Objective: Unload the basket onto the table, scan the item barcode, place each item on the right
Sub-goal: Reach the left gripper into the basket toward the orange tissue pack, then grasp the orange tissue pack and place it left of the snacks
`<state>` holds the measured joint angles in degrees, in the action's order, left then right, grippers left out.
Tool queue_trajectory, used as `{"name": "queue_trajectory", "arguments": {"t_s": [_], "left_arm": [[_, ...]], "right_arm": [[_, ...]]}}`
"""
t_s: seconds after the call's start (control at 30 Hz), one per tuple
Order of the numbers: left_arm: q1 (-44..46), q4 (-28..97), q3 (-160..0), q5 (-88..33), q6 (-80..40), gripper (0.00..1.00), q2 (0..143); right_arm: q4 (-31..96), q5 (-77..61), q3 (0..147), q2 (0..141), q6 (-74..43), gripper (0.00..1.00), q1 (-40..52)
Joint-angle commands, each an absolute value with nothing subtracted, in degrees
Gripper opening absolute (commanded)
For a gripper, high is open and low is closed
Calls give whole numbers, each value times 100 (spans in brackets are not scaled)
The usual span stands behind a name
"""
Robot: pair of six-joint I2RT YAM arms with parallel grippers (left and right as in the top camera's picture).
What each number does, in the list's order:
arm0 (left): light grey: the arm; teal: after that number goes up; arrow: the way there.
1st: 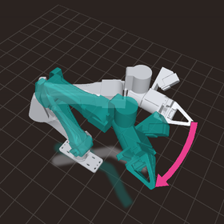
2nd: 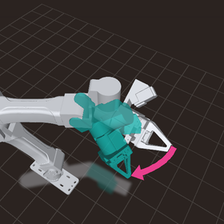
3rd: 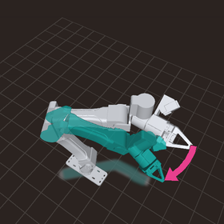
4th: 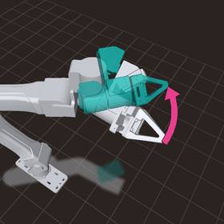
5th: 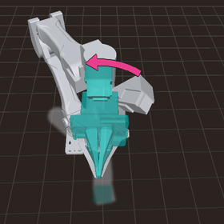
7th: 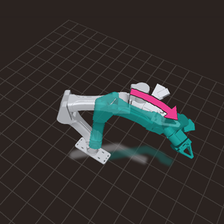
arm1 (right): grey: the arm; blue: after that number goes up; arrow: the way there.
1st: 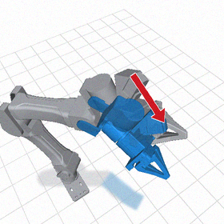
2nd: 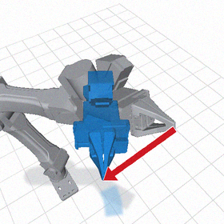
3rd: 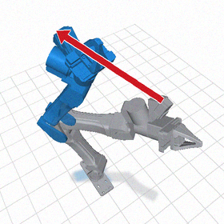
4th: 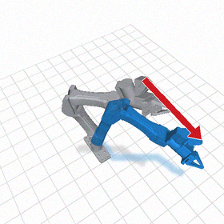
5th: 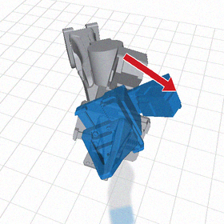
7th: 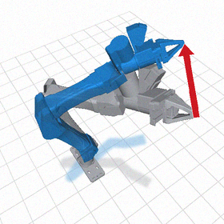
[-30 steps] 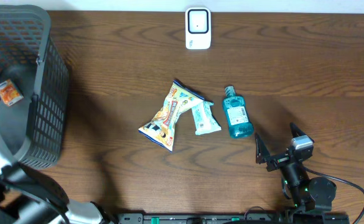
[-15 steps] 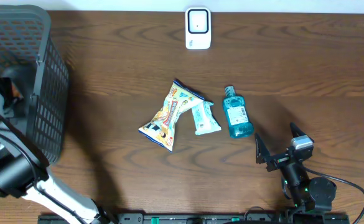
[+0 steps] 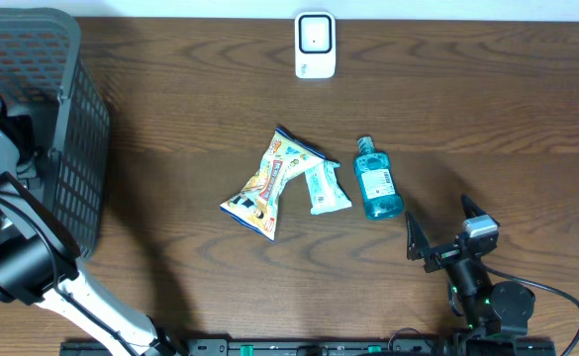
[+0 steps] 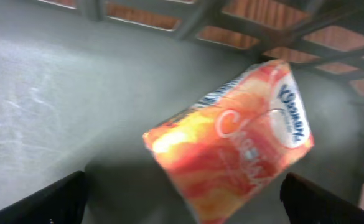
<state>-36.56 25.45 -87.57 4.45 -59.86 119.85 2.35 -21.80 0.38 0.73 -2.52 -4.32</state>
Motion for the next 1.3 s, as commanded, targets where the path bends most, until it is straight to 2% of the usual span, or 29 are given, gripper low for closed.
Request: {"name": "queue_trajectory", "arguments": {"t_s": [0.0,0.07,0.2,0.37,0.4,0.47,0.73,0.87,0.97,1.27], "left_arm": [[-3629,2484,-8790,368,-6036,85,12180],[-3629,2425,-8783,370,-6034,66,12184],[-3629,2366,-8759,397,-6031,45,12186],[-3629,2359,-8724,821,-6034,41,12189],[-3629,2359,-8718,895,-6029,36,12195],[-3629,2364,-8718,974,-5988,8,12215],[-3627,2517,-8718,888,-5393,7,12193],[-3629,2519,-8718,294,-5083,7,12027],[-3629,2609,-8720,-113,-4908,7,11762],[-3629,3522,-8718,-60,-4915,7,10691]], "right_arm": [[261,-2150,32,67,-209,99,-403],[261,-2150,32,67,-209,99,-403],[261,-2150,32,67,-209,99,-403],[261,-2150,32,67,-209,99,-403],[261,-2150,32,67,-207,99,-403],[261,-2150,32,67,-207,99,-403],[261,-2150,32,67,-209,99,-403],[261,-2150,32,67,-209,99,-403],[261,-2150,32,67,-207,99,-403],[261,-2150,32,67,-209,99,-403]]}}
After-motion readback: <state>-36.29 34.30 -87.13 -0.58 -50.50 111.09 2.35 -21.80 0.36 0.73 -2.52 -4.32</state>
